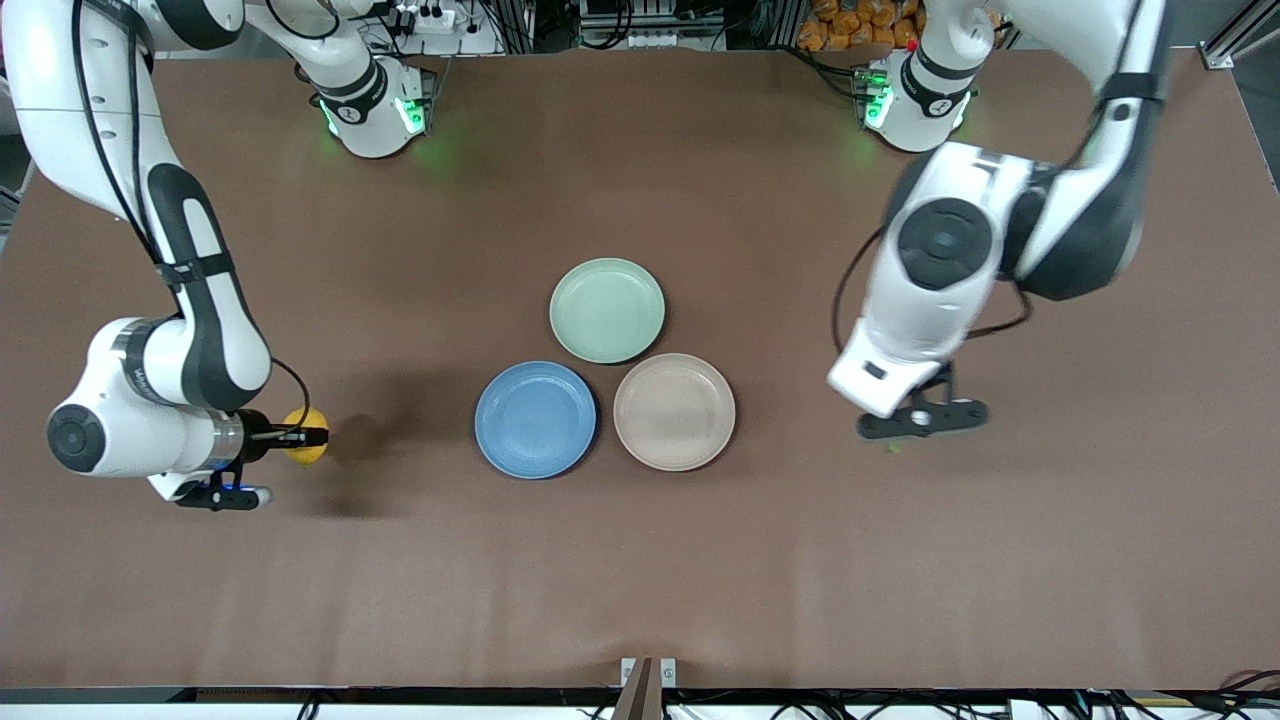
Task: Pick lemon and lettuce from blue and beige plates
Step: 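Lift the lemon with the right gripper while the left gripper lifts the lettuce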
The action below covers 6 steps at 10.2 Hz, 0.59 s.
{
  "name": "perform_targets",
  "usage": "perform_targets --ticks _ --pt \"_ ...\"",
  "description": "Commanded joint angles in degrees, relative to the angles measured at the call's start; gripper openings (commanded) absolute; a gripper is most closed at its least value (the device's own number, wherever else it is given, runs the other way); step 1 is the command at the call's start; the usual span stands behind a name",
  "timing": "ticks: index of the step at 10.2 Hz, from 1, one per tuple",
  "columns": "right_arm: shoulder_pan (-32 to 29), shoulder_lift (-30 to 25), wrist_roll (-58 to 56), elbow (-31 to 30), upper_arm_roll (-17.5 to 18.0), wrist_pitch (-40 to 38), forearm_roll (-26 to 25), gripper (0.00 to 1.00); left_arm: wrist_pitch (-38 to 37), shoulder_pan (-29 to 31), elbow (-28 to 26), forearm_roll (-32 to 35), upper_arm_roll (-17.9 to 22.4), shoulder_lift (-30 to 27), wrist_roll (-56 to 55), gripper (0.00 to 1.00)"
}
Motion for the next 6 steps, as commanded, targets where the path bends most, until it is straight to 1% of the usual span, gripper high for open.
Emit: perform_targets --ticks 1,2,3,4,6 --pt "0.2 -1.2 -0.7 -3.5 0.0 2.9 0.6 0.14 3.1 5.0 -6.1 -0.2 -1.0 -0.3 4.0 0.00" --pt "0.2 -1.2 -1.6 -3.6 0.0 2.9 0.5 0.19 8.1 7.4 -10.3 -0.2 -1.0 -0.2 4.6 0.00" --pt "0.2 -1.1 -1.8 -3.9 0.0 2.8 0.5 0.36 14.2 8.9 -14.2 -0.3 -1.0 0.2 6.8 0.00" --pt "0.2 -0.8 -3.1 -4.4 -0.1 2.8 0.5 0.54 18.2 10.8 -16.0 -0.3 -1.0 2.0 8.3 0.00" --pt "0.2 -0.9 -3.4 -4.4 0.0 2.7 0.5 1.00 22.9 12.5 -17.0 -0.3 -1.0 6.0 9.6 0.00"
